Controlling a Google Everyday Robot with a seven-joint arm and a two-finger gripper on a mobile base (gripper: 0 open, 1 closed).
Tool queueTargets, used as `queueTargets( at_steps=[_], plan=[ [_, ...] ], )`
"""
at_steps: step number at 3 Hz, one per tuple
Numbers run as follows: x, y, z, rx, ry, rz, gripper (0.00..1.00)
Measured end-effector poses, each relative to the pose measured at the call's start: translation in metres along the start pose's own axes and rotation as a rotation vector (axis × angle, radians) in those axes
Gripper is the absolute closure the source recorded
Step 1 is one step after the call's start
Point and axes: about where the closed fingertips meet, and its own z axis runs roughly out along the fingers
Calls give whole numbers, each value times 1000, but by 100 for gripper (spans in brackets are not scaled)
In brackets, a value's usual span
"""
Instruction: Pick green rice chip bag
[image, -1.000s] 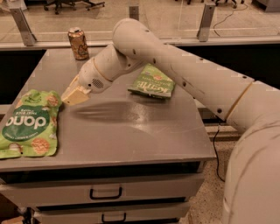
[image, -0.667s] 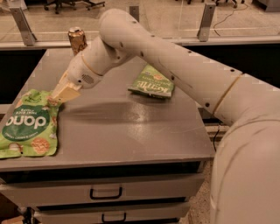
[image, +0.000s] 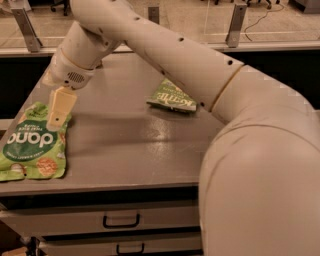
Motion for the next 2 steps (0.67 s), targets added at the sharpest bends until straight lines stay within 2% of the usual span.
queueTargets(
  at_steps=[2],
  plan=[
    [-6, -16, 48, -117, 89, -70, 0]
  ],
)
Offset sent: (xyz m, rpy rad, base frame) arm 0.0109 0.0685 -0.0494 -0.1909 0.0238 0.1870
